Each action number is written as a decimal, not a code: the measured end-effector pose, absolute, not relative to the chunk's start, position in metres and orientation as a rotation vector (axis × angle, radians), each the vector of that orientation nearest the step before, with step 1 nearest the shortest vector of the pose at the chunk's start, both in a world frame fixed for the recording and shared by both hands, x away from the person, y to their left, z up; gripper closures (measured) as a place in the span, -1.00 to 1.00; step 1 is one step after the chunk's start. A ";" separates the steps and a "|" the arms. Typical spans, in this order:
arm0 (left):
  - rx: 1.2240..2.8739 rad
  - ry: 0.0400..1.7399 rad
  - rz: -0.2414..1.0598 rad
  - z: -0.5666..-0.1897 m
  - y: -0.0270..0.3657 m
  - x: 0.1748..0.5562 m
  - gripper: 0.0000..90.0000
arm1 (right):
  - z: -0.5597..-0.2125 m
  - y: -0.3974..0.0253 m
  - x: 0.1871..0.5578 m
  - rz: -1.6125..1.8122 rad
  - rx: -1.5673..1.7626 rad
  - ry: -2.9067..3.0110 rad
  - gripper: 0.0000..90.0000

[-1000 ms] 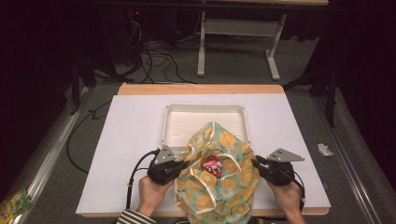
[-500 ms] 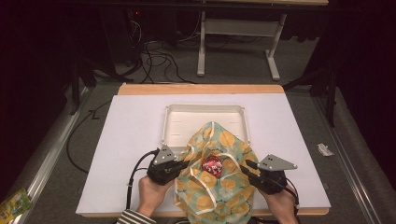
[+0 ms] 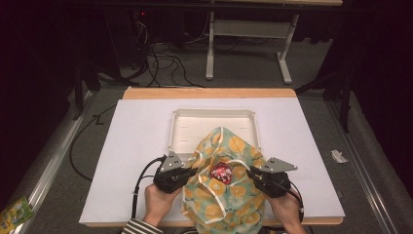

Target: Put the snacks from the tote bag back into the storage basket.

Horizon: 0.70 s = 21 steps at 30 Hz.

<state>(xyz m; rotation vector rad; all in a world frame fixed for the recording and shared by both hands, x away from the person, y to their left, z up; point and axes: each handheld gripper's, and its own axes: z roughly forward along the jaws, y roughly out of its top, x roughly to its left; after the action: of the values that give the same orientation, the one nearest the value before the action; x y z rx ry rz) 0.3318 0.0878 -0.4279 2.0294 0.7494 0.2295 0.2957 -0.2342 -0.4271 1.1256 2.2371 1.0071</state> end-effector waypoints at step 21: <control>2.033 0.755 0.245 -0.427 0.090 0.332 0.99 | -0.381 -0.245 0.290 1.202 1.045 2.105 1.00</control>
<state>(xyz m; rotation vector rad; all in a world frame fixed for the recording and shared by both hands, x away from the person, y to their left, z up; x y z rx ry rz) 0.3319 0.0899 -0.4274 2.0329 0.7551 0.2451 0.2898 -0.2454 -0.3813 1.0453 2.1052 1.2020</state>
